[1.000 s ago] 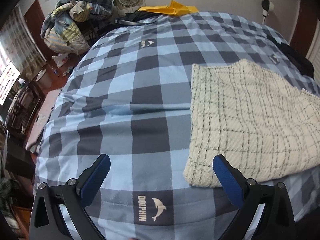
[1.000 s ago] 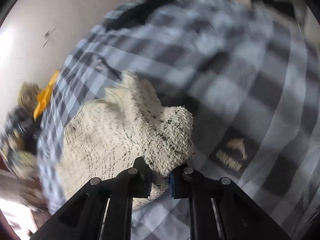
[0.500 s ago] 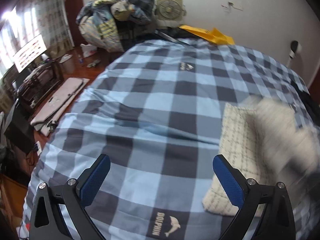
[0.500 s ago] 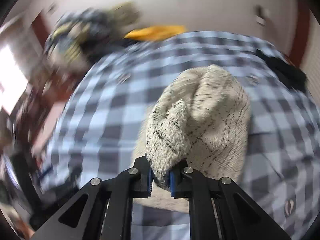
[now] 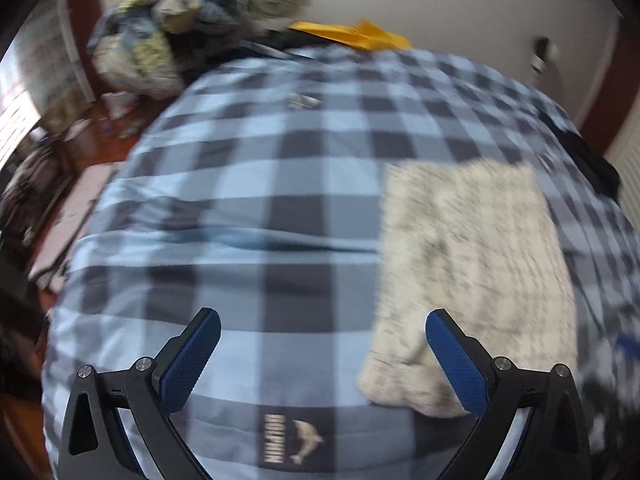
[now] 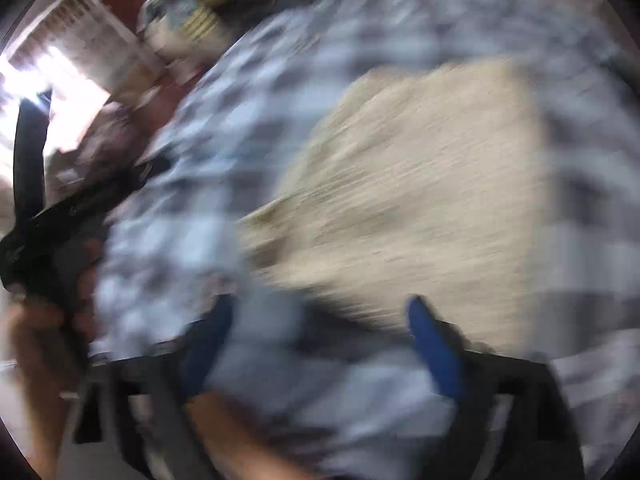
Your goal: Fold small clothes
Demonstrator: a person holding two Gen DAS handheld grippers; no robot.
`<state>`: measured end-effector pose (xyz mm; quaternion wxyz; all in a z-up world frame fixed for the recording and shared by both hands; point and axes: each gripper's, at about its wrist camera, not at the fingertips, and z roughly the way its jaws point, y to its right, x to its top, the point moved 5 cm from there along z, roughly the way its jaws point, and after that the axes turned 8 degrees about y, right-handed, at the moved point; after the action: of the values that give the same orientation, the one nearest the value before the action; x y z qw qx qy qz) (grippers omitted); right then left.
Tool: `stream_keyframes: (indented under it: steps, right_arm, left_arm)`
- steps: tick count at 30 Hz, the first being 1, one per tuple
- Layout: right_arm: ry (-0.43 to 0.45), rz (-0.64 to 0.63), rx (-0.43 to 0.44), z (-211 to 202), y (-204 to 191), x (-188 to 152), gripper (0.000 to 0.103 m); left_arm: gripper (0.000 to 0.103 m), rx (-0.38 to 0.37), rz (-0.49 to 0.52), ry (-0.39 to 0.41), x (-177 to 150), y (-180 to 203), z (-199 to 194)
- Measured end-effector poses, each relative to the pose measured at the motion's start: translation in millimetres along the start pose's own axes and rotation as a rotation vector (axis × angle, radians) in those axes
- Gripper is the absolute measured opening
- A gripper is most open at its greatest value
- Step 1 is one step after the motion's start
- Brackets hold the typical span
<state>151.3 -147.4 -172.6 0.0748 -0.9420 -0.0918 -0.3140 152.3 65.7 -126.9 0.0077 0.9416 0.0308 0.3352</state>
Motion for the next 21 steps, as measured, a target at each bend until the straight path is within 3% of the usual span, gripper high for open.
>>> stream_keyframes:
  steps: [2, 5, 8, 11, 12, 13, 15, 18, 21]
  right_arm:
    - [0.009, -0.061, -0.168, 3, 25, -5, 0.095]
    - [-0.033, -0.058, -0.310, 19, 58, -18, 0.095]
    - [-0.066, 0.047, -0.322, 35, 76, -28, 0.095]
    - [-0.096, 0.087, -0.304, 40, 80, -17, 0.095]
    - [-0.087, 0.104, -0.304, 37, 82, -15, 0.095]
    - [-0.075, 0.120, -0.304, 37, 86, -14, 0.095]
    - [-0.066, 0.139, -0.323, 35, 94, -16, 0.095]
    - [-0.075, 0.194, -0.339, 31, 107, -21, 0.095]
    - [-0.072, 0.268, -0.301, 31, 118, -19, 0.095]
  left_arm:
    - [0.103, -0.069, 0.065, -0.017, -5, 23, 5]
    - [0.103, -0.165, 0.158, -0.057, -15, 57, 18]
    - [0.103, -0.239, 0.237, -0.100, -21, 86, 37]
    - [0.099, -0.317, 0.278, -0.150, -27, 106, 55]
    - [0.084, -0.339, 0.279, -0.173, -29, 109, 60]
    - [0.054, -0.368, 0.273, -0.202, -32, 112, 63]
    - [0.040, -0.392, 0.228, -0.232, -31, 109, 64]
    - [0.004, -0.420, 0.121, -0.203, -17, 94, 52]
    - [0.004, -0.516, -0.035, -0.163, -3, 75, 33]
